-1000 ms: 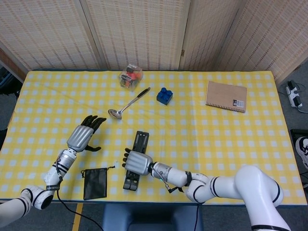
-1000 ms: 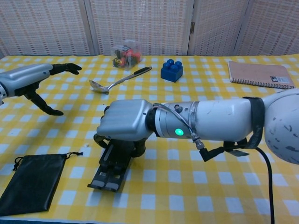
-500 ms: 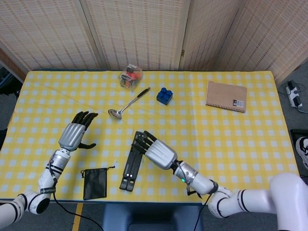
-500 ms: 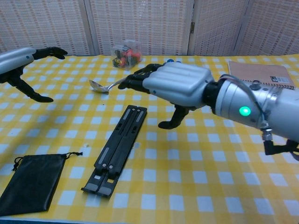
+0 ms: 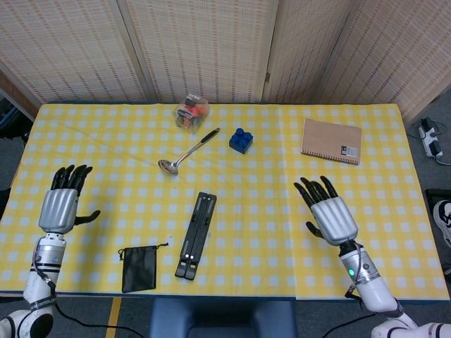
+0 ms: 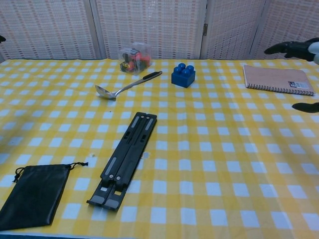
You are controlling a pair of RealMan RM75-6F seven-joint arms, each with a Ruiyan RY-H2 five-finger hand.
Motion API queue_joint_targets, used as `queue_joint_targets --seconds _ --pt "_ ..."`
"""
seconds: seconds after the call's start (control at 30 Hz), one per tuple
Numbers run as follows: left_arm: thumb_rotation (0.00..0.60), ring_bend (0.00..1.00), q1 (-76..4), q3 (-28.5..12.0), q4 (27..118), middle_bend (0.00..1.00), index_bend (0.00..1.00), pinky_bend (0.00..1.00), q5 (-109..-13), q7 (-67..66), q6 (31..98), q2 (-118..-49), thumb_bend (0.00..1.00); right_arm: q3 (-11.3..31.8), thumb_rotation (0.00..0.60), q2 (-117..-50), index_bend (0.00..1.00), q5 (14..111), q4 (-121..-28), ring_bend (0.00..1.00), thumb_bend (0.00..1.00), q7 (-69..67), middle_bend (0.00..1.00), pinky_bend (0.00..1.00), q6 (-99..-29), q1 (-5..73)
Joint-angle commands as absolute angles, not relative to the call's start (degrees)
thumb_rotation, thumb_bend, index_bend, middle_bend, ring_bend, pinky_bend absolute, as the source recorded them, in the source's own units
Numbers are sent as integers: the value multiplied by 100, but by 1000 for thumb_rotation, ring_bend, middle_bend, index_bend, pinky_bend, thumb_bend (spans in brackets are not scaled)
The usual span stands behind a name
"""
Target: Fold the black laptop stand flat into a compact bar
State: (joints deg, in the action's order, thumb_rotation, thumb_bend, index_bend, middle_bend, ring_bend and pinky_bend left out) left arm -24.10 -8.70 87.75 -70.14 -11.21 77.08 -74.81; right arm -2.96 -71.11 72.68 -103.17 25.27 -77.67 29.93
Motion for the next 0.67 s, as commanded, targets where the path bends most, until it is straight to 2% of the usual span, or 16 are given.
queue_joint_targets --seconds 0.03,0.43,0.67 --pt "600 0 -2075 -703 9062 128 142 0 -7101 -1329 8080 -7288 183 -500 600 -6893 0 7307 -10210 113 305 2093 72 48 -8067 2495" --pt "600 0 -1087 -50 9562 123 133 0 -7843 -1140 8988 -6849 184 -609 600 -6711 0 7848 -9659 69 306 1013 54 0 -8923 1401" --pt "600 0 -749 101 9474 123 127 0 -8199 -1140 9317 -6917 184 -505 600 -6736 0 8085 -9501 67 306 825 53 0 -9082 1124"
